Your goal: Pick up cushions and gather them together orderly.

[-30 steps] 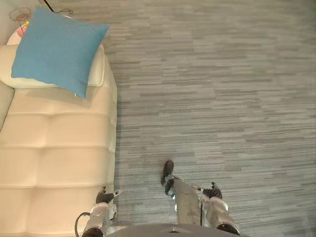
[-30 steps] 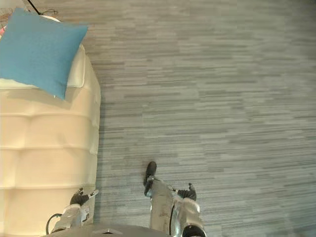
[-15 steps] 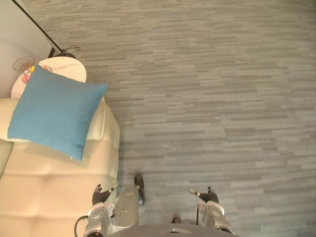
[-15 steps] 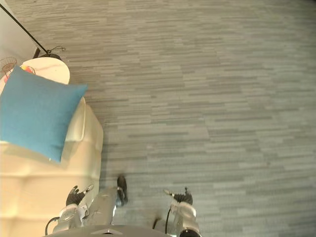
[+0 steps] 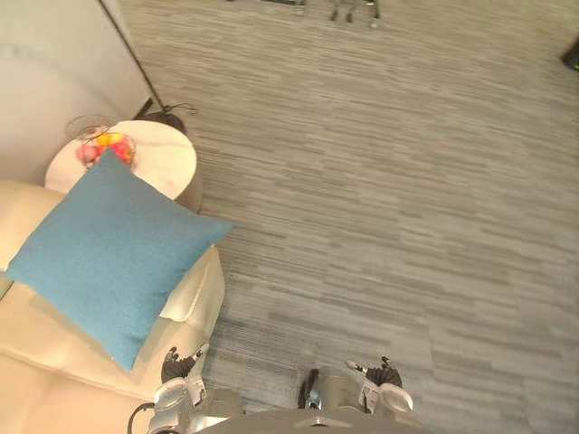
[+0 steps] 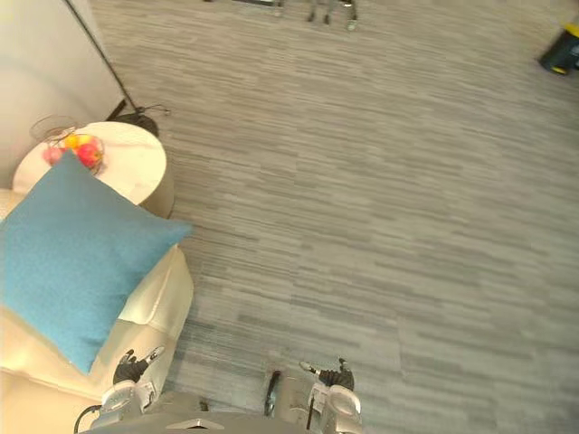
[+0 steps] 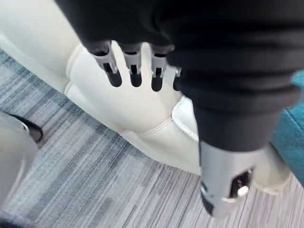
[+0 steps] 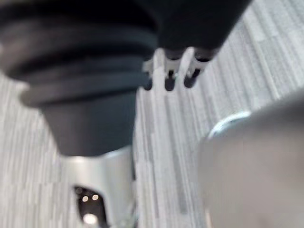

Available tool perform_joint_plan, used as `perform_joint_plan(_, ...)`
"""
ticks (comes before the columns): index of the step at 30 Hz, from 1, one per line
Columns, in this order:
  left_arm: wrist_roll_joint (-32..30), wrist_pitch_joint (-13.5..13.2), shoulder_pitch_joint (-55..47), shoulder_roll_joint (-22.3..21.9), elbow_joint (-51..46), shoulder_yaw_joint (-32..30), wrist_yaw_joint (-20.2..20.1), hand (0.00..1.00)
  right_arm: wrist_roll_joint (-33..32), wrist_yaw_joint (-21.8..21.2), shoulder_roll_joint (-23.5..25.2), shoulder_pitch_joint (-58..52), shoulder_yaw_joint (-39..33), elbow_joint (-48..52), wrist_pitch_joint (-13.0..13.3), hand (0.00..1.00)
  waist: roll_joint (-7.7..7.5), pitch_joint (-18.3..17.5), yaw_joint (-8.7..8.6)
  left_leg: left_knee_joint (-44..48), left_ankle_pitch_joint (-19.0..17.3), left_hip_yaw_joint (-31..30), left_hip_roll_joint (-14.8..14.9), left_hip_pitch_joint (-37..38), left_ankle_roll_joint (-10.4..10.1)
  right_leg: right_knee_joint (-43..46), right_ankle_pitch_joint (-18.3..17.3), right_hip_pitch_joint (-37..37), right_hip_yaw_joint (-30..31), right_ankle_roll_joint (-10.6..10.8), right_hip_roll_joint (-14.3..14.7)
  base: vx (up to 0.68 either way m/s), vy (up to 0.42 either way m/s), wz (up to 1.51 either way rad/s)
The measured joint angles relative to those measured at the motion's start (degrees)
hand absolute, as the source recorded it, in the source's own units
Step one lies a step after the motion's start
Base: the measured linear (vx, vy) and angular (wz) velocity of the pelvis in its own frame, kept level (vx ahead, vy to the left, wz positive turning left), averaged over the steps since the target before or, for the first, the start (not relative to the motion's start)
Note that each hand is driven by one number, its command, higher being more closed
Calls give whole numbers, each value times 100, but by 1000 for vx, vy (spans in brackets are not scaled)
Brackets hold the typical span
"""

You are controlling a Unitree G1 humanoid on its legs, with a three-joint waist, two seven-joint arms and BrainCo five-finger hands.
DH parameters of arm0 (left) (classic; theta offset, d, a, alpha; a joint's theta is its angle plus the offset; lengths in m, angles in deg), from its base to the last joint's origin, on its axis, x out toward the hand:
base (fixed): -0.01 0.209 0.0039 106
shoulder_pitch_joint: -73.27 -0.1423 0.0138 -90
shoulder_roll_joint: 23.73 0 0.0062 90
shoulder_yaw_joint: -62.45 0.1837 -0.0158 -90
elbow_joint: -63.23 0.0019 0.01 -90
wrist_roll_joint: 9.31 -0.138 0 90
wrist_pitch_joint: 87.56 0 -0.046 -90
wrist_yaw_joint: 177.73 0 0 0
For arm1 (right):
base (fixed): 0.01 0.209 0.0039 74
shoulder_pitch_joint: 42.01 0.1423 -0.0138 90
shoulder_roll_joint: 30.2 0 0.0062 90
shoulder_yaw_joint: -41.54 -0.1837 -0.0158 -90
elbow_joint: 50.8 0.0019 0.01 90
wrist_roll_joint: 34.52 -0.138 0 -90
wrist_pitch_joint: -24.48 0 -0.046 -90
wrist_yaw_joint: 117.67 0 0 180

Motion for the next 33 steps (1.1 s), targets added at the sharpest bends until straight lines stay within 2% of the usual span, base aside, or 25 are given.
perform_joint_plan(1,-3,0,14,-22,7,-60,5,0,0,0,27,-58,-58,-16,-20,0,-58,-11,-11,4,-126,-322,1,27,-149,-751,297,88,530,56,75,318,-414,148)
perform_joint_plan(2,-3,0,-8,-70,17,-117,7,0,-62,-4,41,-111,-94,-16,-7,0,-42,-3,-6,84,-269,-578,27,81,-249,-784,752,185,605,154,73,335,-431,151)
perform_joint_plan(3,-3,-1,-34,-124,47,-175,17,0,-130,-1,1,-127,-115,-16,-18,0,53,-53,-12,171,-357,-862,135,100,-317,-484,641,234,404,11,151,320,-440,145)
perform_joint_plan(4,-5,-11,-40,-228,49,-220,21,0,-131,-1,-102,-111,-105,-10,-9,0,166,-91,-5,331,-315,-1026,206,-16,-328,-185,328,203,30,-110,80,310,-402,131)
perform_joint_plan(5,-4,-15,-32,-284,73,-248,36,0,-132,-2,-139,-97,-103,-19,-6,0,179,-97,-4,462,-267,-1056,252,-112,-345,-90,235,220,-148,-158,53,351,-434,132)
perform_joint_plan(6,-1,-9,-21,-282,138,-259,58,0,-152,-3,-156,-63,-83,-38,-8,0,293,-124,-12,748,-160,-956,362,-308,-504,-43,154,341,-480,-313,-15,284,-324,124)
perform_joint_plan(7,16,-10,-31,-287,139,-329,80,0,-167,-3,-180,-31,-76,-31,1,0,360,-108,-31,1150,-47,-711,485,-538,-686,-63,67,517,-755,-420,-55,264,-272,135)
perform_joint_plan(8,75,-11,-32,-289,137,-441,107,0,-179,-2,-172,8,-71,-47,-4,0,372,-105,-13,1629,44,-200,690,-819,-794,-145,9,720,-1045,-508,-97,236,-255,146)
perform_joint_plan(9,114,-10,-37,-287,136,-444,109,0,-207,-2,-139,28,-63,-58,-3,0,365,-100,5,2058,64,717,1046,-1141,-721,-463,9,1114,-1461,-539,-114,223,-237,129)
perform_joint_plan(12,106,-19,-21,-260,75,-401,97,0,-234,-5,-101,-9,-65,-71,2,0,281,-112,37,1850,133,2148,1315,-1301,-452,-913,29,1644,-2104,-534,-256,174,-117,132)
perform_joint_plan(13,98,-35,-13,-255,73,-265,98,0,-306,-6,-112,0,-73,-94,26,0,291,-135,81,1296,278,2755,1307,-1324,-323,-1097,70,1766,-2400,-463,-311,122,-20,112)
perform_joint_plan(15,86,-37,23,-210,130,-183,90,0,-347,-7,-124,68,-94,-278,77,0,293,-168,94,549,763,3176,1211,-1356,-272,-1234,123,1811,-2696,-366,-341,143,51,103)
perform_joint_plan(16,60,-40,40,-75,189,-60,96,0,-354,-11,-55,162,-86,-488,58,0,115,-211,126,36,1039,3192,902,-1283,-201,-1426,258,1803,-2707,-295,-450,148,84,80)
perform_joint_plan(18,6,-27,20,124,371,67,93,0,-352,-12,63,180,-87,-527,54,0,-48,-220,130,-325,1224,3035,641,-1198,-150,-1655,382,1875,-2719,-270,-504,149,67,53)
perform_joint_plan(20,-16,-15,-1,202,467,152,79,0,-325,-16,54,150,-111,-619,54,0,-79,-217,95,-423,1226,2878,463,-1040,-134,-1522,404,2048,-2708,-248,-665,132,83,54)
perform_joint_plan(22,-27,-26,-12,208,534,175,36,0,-311,-35,6,166,-103,-693,53,0,-75,-216,94,-573,1214,2773,324,-782,-106,-1006,410,2079,-2707,-237,-844,101,108,43)
perform_joint_plan(23,-78,-25,-13,247,590,202,-23,0,-250,-48,-16,166,-68,-673,62,0,-68,-216,42,-677,1164,2628,210,-591,-27,-147,459,1920,-2669,-177,-1134,42,118,63)
perform_joint_plan(24,-119,-23,-17,290,590,274,-42,0,-148,-50,-36,153,-63,-659,62,0,-99,-225,-9,-706,1112,2481,137,-563,28,531,602,1721,-2535,-228,-1330,28,99,71)
perform_joint_plan(25,-134,-22,-23,308,590,319,-46,0,-102,-53,-50,148,-49,-660,62,0,-112,-233,-28,-707,1075,2372,97,-537,33,841,740,1591,-2403,-295,-1394,51,72,80)
perform_joint_plan(26,-141,-18,-46,313,586,358,-55,0,-99,-53,-47,131,-23,-663,63,0,-78,-211,-67,-699,1044,2209,72,-425,79,1474,983,1268,-1930,-378,-1425,85,39,73)
perform_joint_plan(28,-141,-21,-83,339,557,354,-51,0,-98,-56,-43,85,67,-647,67,0,-142,-250,-72,-712,965,1936,36,-344,171,1698,492,1096,-1499,-339,-1215,106,11,73)
perform_joint_plan(30,-146,-22,-42,316,554,346,-50,0,-99,-59,-34,66,116,-568,70,0,-133,-249,-134,-726,936,1600,43,-289,154,1285,9,918,-1113,-309,-758,84,-44,78)
perform_joint_plan(32,-190,-24,-37,307,560,324,-38,0,-103,-59,-27,59,115,-525,70,0,-128,-249,-169,-725,907,1361,68,-299,89,240,-68,808,-759,-282,-363,91,-100,69)
perform_joint_plan(33,-206,-24,-37,309,561,309,-36,0,-106,-59,-20,44,114,-525,68,0,-136,-257,-176,-718,890,1271,56,-327,-17,-531,71,865,-487,-323,-185,90,-124,58)
